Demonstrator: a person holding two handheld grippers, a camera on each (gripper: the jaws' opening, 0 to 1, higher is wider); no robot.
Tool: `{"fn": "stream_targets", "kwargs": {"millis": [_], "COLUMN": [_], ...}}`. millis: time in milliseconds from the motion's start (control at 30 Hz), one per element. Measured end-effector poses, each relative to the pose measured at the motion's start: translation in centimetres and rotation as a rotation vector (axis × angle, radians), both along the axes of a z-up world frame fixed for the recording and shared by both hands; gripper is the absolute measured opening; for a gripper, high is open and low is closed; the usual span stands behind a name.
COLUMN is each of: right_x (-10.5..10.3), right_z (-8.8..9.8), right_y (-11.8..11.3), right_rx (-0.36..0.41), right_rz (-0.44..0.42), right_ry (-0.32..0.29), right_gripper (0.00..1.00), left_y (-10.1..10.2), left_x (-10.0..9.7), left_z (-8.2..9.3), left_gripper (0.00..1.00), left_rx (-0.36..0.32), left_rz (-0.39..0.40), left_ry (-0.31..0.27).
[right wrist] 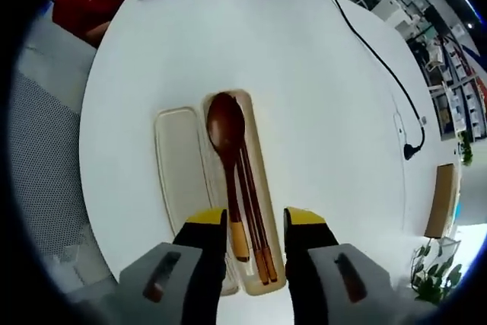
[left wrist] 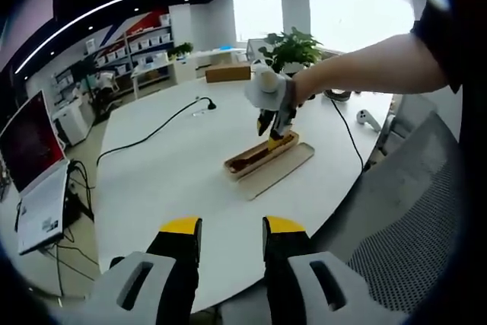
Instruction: Arrange the utensils inside the cutlery case until each visible utensil rests in its matching compartment.
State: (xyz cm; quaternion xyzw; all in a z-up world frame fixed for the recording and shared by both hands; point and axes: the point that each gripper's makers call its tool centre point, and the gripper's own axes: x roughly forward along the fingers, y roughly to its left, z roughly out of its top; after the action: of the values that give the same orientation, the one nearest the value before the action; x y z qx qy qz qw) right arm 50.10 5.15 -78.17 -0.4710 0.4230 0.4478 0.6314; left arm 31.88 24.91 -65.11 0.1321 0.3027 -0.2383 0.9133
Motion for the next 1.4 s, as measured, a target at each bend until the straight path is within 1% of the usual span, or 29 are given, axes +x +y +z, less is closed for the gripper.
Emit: {"fn": "stream_targets", "kwargs": {"millis": [100,233,333,533,700,933,1400], "right_x": [-0.4,-1.3,-2.0,-3.2,-4.7,-7.2,-11.5], "right_z": [0.9,1.8,2.7,4.2,5.4,6.2,6.4], "right_y": [-0.8,-1.9,-3.2,-5.0,-6.7,-8.0,-9.6], "right_rx": [0.007,0.014,0.018,0.033,0.045,0.061,0.088], "right_rz": [-0.017,-0.033,-0.057,-0.098,-0.136,-0.173,-0.236], "right_ry": [-0.025,-0.046,-0.067,-0.103,-0.129,-0.144,-0.154], "right_gripper": [0.32,0.34,0.36,0.37,0.38,0.38,0.41], "left_y": [-0.1,-0.1,-0.2,-0.3,-0.3,-0.4,-0.4], "left_x": [-0.1,-0.2,-0.2,-0.2,-0.3,-0.4,-0.6], "left_z": [-0.1,0.0,0.1,0.3,0.4,0.6,0.8], "left_gripper": [0.32,0.32,0.32,0.32,0.32,0.32,0.32], "left_rx": [0.015,0.017,0.019,0.026,0.029,0.028,0.024], "left_rz": [-0.012,-0.016,-0.021,-0.028,-0.032,-0.032,-0.039], "left_ry": [-0.001,-0.007,-0.015,-0.025,-0.035,-0.051,-0.064]}}
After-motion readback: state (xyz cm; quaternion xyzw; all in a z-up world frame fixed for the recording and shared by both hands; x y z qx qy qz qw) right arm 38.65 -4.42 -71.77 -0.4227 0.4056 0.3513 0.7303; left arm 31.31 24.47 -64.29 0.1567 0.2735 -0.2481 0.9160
